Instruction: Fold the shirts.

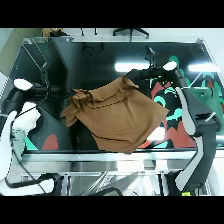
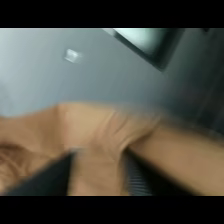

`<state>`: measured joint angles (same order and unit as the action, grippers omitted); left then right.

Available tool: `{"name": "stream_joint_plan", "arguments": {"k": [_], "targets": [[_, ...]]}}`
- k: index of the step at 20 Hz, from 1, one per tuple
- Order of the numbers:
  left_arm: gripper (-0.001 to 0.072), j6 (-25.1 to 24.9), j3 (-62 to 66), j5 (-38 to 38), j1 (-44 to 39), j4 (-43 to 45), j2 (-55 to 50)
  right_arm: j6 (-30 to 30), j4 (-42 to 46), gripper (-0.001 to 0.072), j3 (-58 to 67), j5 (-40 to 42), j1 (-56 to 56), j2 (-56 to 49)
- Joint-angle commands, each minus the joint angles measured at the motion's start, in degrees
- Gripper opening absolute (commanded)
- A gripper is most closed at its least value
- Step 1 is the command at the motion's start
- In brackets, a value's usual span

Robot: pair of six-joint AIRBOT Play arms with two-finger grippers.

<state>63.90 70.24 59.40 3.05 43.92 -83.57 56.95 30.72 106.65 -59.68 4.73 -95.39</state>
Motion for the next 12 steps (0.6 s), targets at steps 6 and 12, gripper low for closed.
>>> {"name": "stream_joint_plan", "arguments": {"k": [6, 12], "targets": [[0.0015, -1.0, 11.9, 5.1, 5.8, 0.0, -15.5, 21.1, 13.9, 0.0426, 2.3, -24.8, -11.7, 6.6], [0.0015, -1.1, 15.9, 6.0, 7.1, 0.0, -15.5, 31.4, 28.9, 0.0435, -31.2, -28.7, -10.5, 28.7]]}}
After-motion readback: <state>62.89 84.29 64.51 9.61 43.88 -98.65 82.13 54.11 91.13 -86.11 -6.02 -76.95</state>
